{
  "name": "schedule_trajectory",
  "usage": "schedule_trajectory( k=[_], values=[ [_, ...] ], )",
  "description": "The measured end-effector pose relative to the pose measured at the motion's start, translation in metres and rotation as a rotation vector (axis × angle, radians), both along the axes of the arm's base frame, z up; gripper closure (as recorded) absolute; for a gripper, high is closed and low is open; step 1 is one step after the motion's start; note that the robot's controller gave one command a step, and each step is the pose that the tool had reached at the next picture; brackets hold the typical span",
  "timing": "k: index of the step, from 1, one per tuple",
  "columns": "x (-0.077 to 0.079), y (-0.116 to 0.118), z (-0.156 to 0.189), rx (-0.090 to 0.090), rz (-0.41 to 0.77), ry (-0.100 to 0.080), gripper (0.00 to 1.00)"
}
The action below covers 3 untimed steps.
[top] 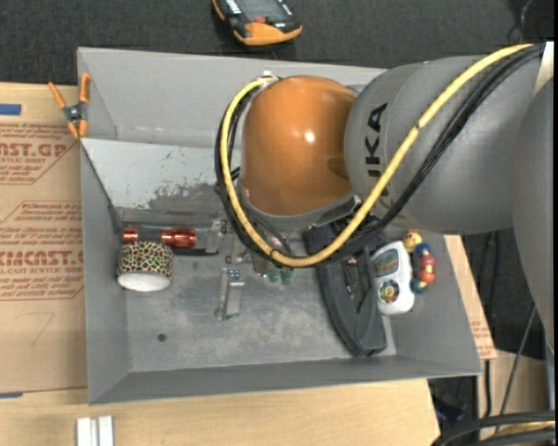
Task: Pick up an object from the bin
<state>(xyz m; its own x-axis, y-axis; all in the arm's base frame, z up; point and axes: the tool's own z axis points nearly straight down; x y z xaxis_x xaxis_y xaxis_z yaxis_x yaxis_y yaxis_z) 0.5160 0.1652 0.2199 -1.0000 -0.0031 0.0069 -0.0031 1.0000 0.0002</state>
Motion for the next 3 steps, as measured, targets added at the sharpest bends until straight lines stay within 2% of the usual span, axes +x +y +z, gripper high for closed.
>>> schedule_trajectory(
  k=[1, 2, 3],
  values=[
    [0.002, -0.001, 0.004, 0.001, -0.003, -0.008, 0.00],
    [0.070, 0.055, -0.134, 0.004, 0.073, -0.015, 0.00],
    [0.064, 0.052, -0.129, 0.003, 0.071, -0.010, 0.00]
  ],
)
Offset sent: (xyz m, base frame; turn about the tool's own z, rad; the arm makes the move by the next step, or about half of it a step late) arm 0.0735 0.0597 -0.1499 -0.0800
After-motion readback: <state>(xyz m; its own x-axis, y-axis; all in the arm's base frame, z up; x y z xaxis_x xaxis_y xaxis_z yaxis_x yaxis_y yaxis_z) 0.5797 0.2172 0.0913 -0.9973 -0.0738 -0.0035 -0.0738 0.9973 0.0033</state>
